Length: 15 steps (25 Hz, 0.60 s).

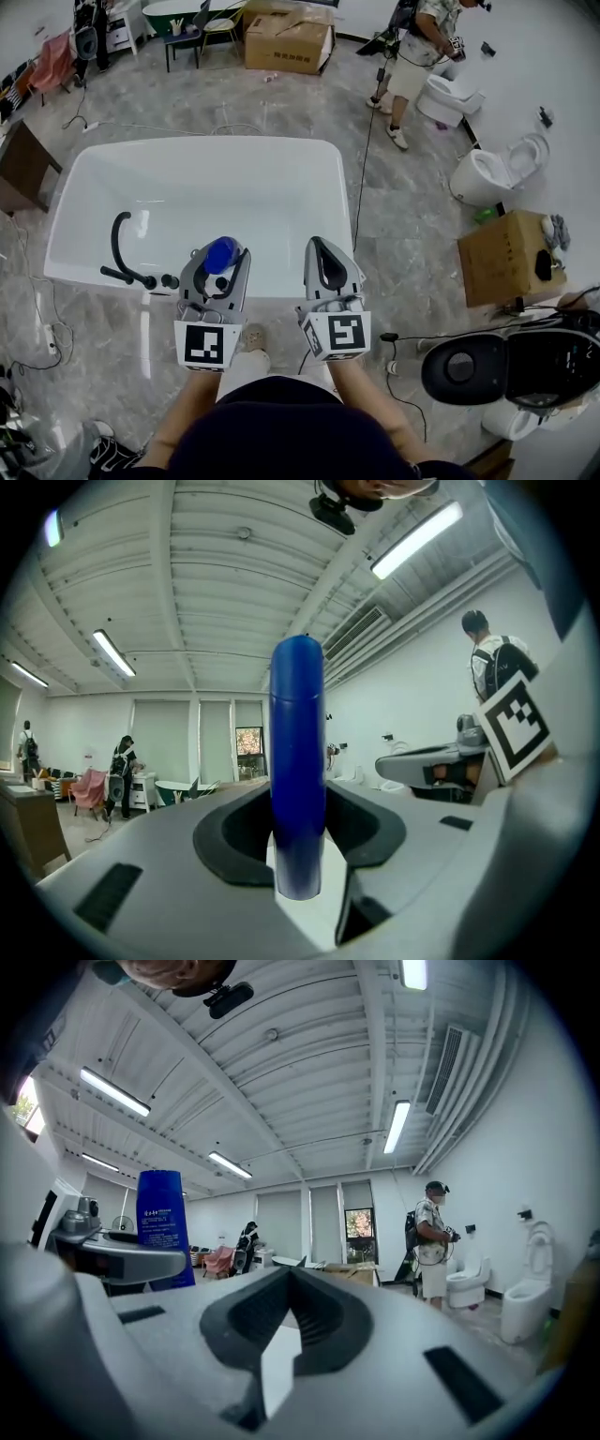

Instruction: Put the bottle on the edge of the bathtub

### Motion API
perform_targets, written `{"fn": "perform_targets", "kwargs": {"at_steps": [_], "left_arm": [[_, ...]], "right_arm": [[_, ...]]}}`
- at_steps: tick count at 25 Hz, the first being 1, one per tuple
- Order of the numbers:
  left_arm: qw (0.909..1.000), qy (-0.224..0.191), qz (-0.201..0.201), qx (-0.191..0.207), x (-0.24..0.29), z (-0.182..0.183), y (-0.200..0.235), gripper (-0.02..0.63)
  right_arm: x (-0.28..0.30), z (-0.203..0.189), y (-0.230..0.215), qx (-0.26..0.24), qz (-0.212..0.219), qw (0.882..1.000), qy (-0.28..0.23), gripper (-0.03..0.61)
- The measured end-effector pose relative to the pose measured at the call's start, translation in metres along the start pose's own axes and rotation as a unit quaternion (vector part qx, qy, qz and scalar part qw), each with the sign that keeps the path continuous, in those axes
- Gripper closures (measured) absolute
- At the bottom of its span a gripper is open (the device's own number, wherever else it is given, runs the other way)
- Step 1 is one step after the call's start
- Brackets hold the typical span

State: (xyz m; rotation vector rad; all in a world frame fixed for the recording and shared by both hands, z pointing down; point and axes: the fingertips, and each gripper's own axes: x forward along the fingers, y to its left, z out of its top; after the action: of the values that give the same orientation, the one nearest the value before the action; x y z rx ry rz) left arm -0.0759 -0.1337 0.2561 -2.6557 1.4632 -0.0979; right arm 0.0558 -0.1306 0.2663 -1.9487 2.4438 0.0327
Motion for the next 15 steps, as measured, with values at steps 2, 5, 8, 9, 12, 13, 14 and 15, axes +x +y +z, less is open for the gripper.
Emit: {"fn": "perform_targets", "kwargs": {"at_steps": [2,5,8,9,12,13,14,15], "left_arm": [[0.9999,0.001,-0.014,0.001,0.017,-0.004,0.008,0.456],[0.9995,0.003,-0.030,0.002,0.040,-0.007,0.016,0.456],[0.9992,0.008,-0.039,0.004,0.071,-0.009,0.017,0.456],[0.9991,0.011,-0.041,0.003,0.079,-0.010,0.016,0.456],[0.9988,0.019,-0.046,-0.001,0.091,-0.015,0.016,0.456],[0.9987,0.020,-0.046,-0.003,0.092,-0.016,0.019,0.456],[0.9987,0.021,-0.045,-0.005,0.093,-0.018,0.022,0.456],[0.9988,0.022,-0.044,-0.007,0.093,-0.020,0.024,0.456]], "right_arm": [[0.017,-0.003,-0.004,0.002,-0.012,1.000,0.000,0.578],[0.039,-0.006,-0.011,0.006,-0.024,1.000,0.001,0.578],[0.060,-0.010,-0.028,0.008,-0.028,1.000,0.010,0.578],[0.065,-0.012,-0.033,0.008,-0.027,1.000,0.013,0.578],[0.074,-0.015,-0.038,0.008,-0.025,1.000,0.017,0.578],[0.077,-0.015,-0.038,0.008,-0.024,1.000,0.019,0.578],[0.080,-0.016,-0.036,0.007,-0.022,1.000,0.020,0.578],[0.083,-0.017,-0.035,0.006,-0.018,1.000,0.020,0.578]]}}
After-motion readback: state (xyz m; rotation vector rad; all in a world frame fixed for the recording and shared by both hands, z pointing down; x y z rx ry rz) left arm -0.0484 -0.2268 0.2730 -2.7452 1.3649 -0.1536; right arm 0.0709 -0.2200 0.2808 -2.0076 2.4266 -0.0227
